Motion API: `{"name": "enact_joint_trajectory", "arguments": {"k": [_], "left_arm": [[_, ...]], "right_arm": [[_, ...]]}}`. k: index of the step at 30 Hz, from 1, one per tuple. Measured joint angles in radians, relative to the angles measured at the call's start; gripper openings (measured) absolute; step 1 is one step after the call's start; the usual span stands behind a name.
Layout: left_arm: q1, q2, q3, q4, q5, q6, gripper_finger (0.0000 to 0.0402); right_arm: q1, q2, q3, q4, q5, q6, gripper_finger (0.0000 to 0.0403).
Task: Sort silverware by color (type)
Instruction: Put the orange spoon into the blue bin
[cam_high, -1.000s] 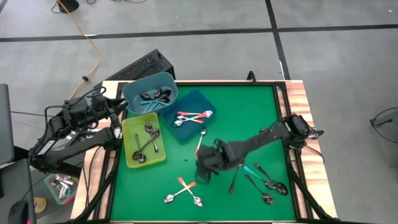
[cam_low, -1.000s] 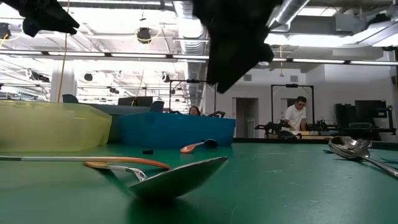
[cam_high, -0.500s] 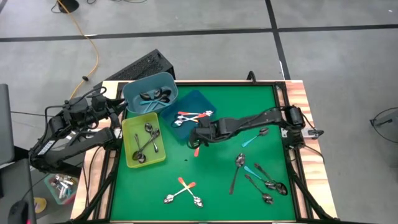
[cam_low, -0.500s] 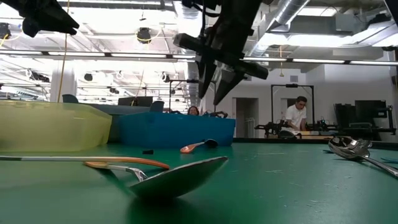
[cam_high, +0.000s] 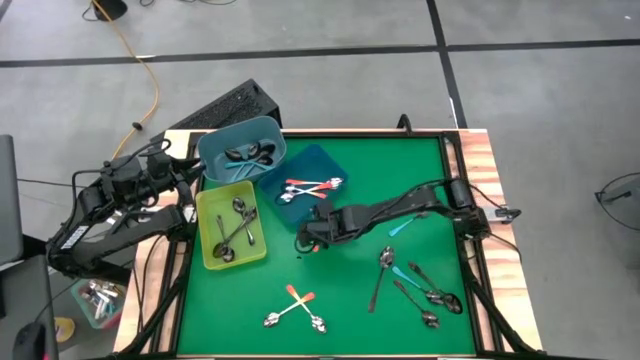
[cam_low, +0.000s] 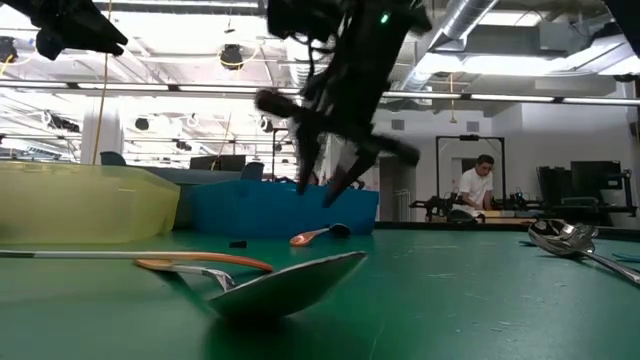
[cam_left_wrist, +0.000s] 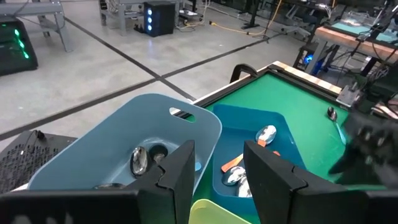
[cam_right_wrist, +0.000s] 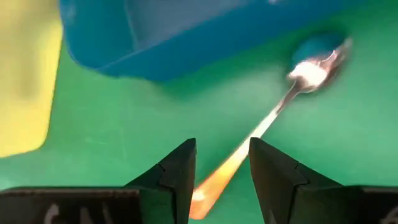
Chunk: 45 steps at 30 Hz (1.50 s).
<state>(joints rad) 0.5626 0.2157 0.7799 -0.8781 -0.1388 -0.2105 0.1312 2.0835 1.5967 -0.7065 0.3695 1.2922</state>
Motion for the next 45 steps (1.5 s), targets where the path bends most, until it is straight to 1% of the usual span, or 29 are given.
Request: {"name": "enact_joint_trajectory", "arguments": {"k": [5, 8, 12, 15, 20, 23, 35, 45], "left_arm": [[0.000, 0.000, 0.000, 0.001, 0.000, -0.013, 0.0122], [0.000, 0.000, 0.000, 0.001, -0.001, -0.014, 0.0122], [0.000, 0.000, 0.000, 0.004, -0.001, -0.015, 0.0122], [0.000, 0.000, 0.000, 0.009, 0.000, -0.015, 0.0122], [0.000, 0.000, 0.000, 0.015, -0.006, -0.015, 0.0122], [0.000, 0.000, 0.000, 0.016, -0.008, -0.015, 0.0122], [0.000, 0.000, 0.000, 0.017, -0.008, -0.016, 0.0122], [0.000, 0.000, 0.000, 0.017, -0.008, -0.019, 0.0122]], "right_arm": [[0.005, 0.030, 0.002, 0.045, -0.002, 0.038, 0.0159], [-0.003, 0.043, -0.002, -0.005, -0.002, 0.038, 0.0159], [-0.014, 0.053, -0.001, -0.016, -0.004, 0.045, 0.0159], [-0.016, 0.077, 0.001, 0.015, -0.003, 0.046, 0.0159], [-0.021, 0.099, 0.001, 0.017, -0.021, 0.044, 0.0159], [-0.022, 0.098, 0.001, 0.009, -0.034, 0.046, 0.0159], [-0.022, 0.098, 0.001, 0.012, -0.030, 0.045, 0.0159], [0.001, 0.085, 0.017, 0.002, -0.028, 0.044, 0.0159]]}}
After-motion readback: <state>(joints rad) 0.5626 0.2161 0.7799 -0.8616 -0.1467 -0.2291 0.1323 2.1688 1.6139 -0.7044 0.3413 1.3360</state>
